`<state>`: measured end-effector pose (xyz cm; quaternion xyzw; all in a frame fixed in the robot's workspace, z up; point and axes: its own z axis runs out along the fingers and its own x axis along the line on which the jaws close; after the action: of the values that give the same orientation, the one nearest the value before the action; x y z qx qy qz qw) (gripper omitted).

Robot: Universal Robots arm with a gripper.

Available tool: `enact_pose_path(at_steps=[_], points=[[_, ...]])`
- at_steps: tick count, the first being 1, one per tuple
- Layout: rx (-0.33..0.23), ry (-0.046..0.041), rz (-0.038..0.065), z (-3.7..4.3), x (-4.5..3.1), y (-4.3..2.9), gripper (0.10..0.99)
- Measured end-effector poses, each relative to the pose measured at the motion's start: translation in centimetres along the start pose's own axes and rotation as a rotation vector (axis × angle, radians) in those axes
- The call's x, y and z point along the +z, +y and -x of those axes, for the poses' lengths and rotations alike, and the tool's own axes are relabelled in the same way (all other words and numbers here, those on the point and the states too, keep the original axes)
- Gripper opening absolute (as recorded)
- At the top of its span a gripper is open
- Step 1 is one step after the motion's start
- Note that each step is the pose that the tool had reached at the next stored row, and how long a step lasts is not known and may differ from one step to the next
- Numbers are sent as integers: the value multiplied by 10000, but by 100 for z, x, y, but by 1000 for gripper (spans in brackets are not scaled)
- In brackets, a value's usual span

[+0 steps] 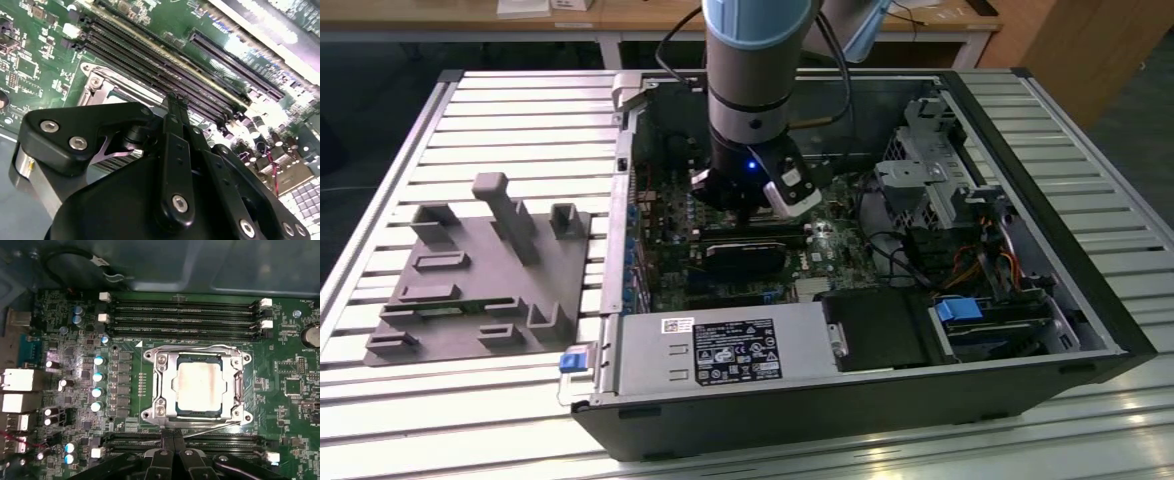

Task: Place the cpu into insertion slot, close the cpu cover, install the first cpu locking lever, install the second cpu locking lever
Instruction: 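Install the second cpu locking lever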

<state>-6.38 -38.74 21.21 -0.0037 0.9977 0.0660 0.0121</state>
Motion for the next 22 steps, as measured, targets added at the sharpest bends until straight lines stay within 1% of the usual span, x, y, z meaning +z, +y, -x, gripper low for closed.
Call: enact_pose_path(at_steps=[3,7,10,20,22], points=[[1,0,121,-35,-1,-14,122],[5,-3,276,-55,11,-15,122],[6,-4,297,-74,27,-17,122],[7,-3,362,-80,69,-33,122],[7,-4,412,-81,70,-46,122]])
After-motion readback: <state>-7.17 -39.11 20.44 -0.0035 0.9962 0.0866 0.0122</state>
